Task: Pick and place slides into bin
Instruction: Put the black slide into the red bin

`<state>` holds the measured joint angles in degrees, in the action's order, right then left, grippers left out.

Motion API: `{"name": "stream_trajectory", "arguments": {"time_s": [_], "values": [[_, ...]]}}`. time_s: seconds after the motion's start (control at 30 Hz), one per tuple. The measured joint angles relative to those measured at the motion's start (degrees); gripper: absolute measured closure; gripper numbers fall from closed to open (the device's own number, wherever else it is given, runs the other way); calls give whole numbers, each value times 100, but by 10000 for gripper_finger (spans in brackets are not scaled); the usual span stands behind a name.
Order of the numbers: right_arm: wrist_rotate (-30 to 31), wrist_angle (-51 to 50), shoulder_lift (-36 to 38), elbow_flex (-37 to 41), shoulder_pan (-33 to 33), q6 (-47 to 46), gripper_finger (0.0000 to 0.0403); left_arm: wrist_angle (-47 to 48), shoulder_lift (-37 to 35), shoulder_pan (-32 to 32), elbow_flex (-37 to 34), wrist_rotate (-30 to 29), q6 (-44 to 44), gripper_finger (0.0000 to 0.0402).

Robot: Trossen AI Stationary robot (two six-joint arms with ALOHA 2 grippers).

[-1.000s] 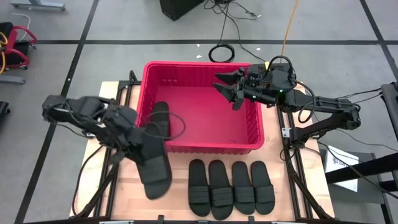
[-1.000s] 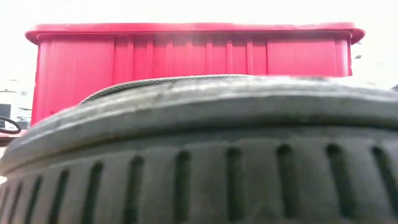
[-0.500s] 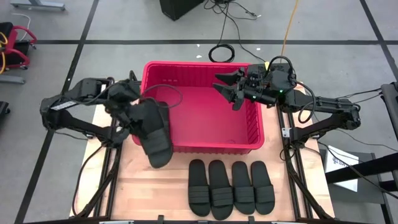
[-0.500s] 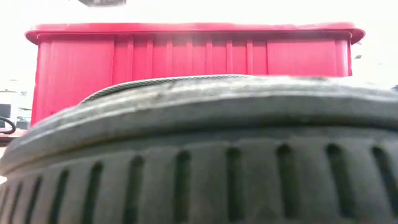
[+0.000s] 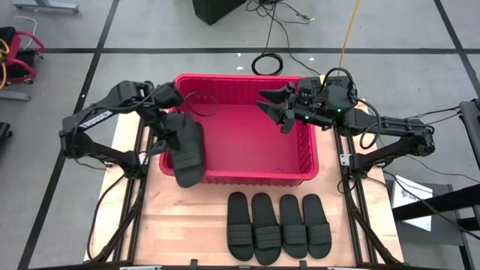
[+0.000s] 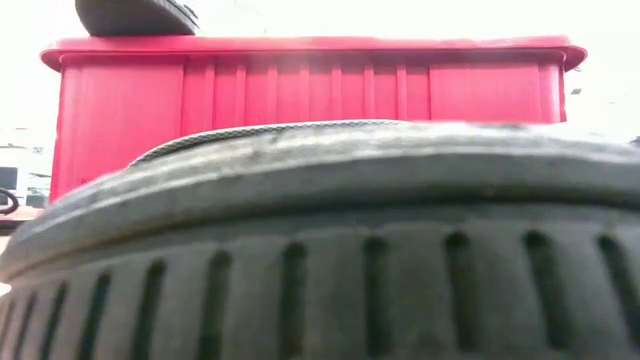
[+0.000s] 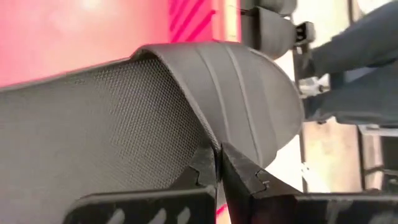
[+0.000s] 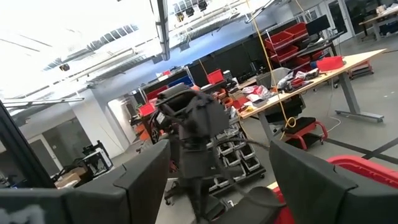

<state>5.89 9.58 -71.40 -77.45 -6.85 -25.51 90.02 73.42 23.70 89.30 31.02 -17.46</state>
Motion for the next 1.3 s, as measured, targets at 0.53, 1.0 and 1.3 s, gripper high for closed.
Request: {"name": "stream_trajectory", "arguments": {"time_s": [0.53,1.0,1.3], "values": [[1,0,0,0,0,-21,138,-28,426,1531,0,-885,-1620,400],[15,-39,0,0,-4,-25,138,-38,1568,2119,0,-1650,-2572,400],[42,-251,0,0,-11,80,138,-43,1739,2129,0,-1962,-2879,400]]}}
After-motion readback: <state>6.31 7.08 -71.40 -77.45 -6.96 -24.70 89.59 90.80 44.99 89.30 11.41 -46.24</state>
